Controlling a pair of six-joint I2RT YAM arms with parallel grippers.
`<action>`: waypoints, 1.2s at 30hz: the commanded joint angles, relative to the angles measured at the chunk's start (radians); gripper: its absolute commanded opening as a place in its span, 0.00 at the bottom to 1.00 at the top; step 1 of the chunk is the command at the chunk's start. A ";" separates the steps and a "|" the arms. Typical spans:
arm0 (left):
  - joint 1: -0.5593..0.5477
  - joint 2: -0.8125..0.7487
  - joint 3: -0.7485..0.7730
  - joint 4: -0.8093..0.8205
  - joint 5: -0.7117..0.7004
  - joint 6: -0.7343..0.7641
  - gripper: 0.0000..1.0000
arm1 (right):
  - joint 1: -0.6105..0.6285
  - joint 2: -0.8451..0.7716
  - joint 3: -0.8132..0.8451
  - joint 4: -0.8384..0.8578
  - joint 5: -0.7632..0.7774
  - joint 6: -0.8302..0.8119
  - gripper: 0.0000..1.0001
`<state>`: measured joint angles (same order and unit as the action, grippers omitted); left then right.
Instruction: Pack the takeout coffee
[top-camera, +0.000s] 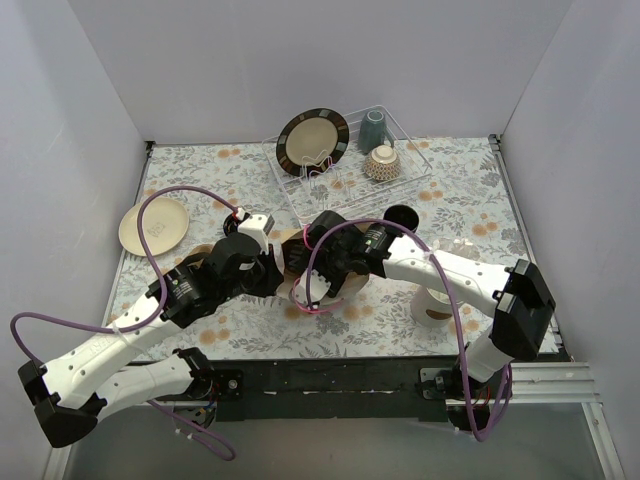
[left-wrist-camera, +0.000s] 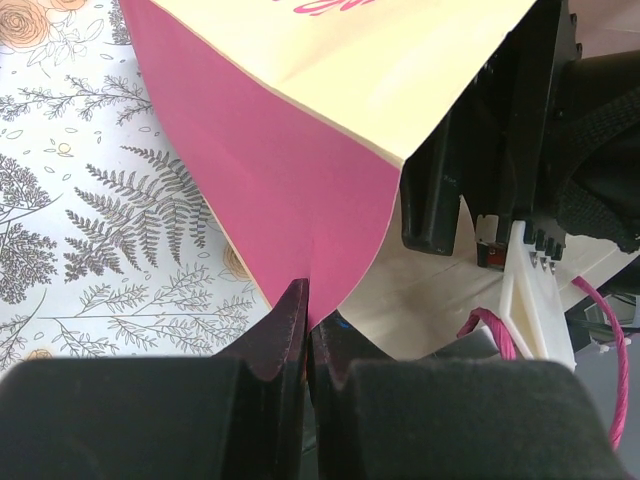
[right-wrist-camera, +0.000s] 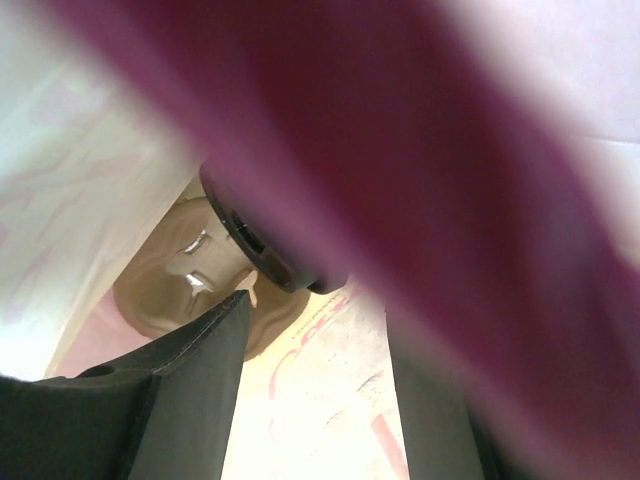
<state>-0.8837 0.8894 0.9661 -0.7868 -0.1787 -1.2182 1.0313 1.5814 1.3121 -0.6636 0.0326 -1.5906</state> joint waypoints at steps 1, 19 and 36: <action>-0.003 -0.017 0.049 0.017 0.019 -0.012 0.00 | -0.008 0.022 0.022 0.041 -0.005 -0.046 0.65; -0.003 -0.047 0.031 0.023 0.041 -0.063 0.00 | -0.008 0.062 -0.005 0.128 -0.005 -0.068 0.47; -0.004 -0.096 -0.009 -0.026 0.019 -0.072 0.00 | -0.010 0.003 0.016 0.165 -0.091 0.032 0.30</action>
<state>-0.8791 0.8295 0.9554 -0.8368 -0.1944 -1.2713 1.0294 1.6184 1.3117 -0.5434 -0.0433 -1.6131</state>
